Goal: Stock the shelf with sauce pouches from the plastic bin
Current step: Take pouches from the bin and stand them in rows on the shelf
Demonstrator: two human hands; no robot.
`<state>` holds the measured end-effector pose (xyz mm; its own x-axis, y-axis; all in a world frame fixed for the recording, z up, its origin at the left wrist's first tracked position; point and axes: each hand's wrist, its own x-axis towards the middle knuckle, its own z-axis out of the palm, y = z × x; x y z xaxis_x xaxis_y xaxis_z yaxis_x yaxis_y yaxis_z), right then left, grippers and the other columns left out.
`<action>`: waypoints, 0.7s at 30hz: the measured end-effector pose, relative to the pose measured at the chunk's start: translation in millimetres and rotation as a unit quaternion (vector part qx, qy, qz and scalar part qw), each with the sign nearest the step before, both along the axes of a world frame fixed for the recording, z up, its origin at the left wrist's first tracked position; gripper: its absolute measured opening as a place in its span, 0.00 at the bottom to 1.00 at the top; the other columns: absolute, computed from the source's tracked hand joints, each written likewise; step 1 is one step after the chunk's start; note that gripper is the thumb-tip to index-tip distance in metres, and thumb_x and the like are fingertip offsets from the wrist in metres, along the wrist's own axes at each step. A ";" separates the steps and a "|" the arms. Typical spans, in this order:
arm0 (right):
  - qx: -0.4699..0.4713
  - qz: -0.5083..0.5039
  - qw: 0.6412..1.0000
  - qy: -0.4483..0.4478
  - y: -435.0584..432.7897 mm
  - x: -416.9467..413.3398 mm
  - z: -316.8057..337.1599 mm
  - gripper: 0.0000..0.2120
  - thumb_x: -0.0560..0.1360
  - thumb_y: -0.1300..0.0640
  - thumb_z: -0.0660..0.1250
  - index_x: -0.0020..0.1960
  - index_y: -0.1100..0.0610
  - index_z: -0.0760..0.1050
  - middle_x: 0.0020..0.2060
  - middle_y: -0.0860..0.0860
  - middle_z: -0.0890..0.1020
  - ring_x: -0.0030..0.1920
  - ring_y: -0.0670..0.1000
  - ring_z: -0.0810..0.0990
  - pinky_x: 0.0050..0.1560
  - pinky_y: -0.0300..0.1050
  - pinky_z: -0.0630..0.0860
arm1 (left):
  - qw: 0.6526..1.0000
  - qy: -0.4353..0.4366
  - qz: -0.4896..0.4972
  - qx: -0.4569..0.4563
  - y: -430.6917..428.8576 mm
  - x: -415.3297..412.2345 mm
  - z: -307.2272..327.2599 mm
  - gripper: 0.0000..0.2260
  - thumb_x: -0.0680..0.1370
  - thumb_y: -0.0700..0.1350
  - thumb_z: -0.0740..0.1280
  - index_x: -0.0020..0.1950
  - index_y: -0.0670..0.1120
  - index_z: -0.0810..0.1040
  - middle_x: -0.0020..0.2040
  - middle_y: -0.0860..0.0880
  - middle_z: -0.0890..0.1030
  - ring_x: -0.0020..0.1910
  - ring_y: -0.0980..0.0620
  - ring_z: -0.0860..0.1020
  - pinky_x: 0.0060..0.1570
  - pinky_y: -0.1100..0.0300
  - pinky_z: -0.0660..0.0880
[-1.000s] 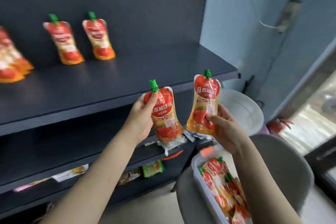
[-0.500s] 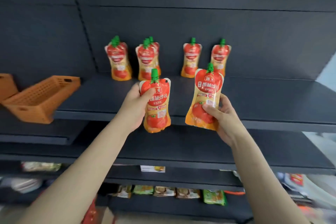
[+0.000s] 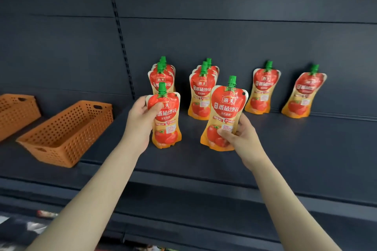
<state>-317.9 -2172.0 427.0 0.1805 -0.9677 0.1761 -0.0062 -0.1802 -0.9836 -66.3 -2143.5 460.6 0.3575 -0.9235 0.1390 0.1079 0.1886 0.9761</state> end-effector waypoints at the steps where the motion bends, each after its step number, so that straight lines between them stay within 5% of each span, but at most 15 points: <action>1: -0.003 0.001 1.000 0.005 -8.9 5.4 -2.9 0.20 0.73 0.63 0.72 0.61 0.49 0.73 0.53 0.46 0.84 0.53 0.46 0.83 0.48 0.44 0.82 | 1.000 0.004 -0.001 -0.001 -8.3 4.3 -1.2 0.08 0.78 0.43 0.68 0.57 0.46 0.77 0.55 0.48 0.84 0.54 0.50 0.83 0.48 0.53 0.79; 9: -0.005 0.010 0.998 0.056 -45.9 36.5 -25.5 0.22 0.73 0.59 0.74 0.64 0.48 0.72 0.55 0.45 0.83 0.55 0.44 0.82 0.56 0.46 0.80 | 0.998 -0.018 -0.060 -0.006 -30.0 21.0 -16.7 0.13 0.76 0.47 0.69 0.60 0.53 0.76 0.57 0.52 0.83 0.58 0.52 0.81 0.55 0.51 0.78; 17: -0.008 0.003 0.989 0.147 -39.4 44.7 -31.7 0.19 0.76 0.54 0.70 0.65 0.48 0.70 0.57 0.42 0.80 0.57 0.41 0.79 0.61 0.43 0.76 | 0.966 -0.219 -0.133 0.036 -27.2 40.0 -41.9 0.20 0.74 0.48 0.73 0.62 0.62 0.70 0.59 0.60 0.80 0.59 0.60 0.78 0.58 0.58 0.76; 21: -0.003 -0.017 0.985 0.174 -37.9 49.2 -34.4 0.20 0.75 0.52 0.70 0.65 0.47 0.69 0.58 0.42 0.79 0.59 0.42 0.78 0.63 0.43 0.74 | 0.960 -0.241 -0.131 0.059 -31.8 49.9 -53.3 0.18 0.74 0.51 0.72 0.62 0.58 0.72 0.58 0.58 0.80 0.58 0.59 0.79 0.58 0.57 0.77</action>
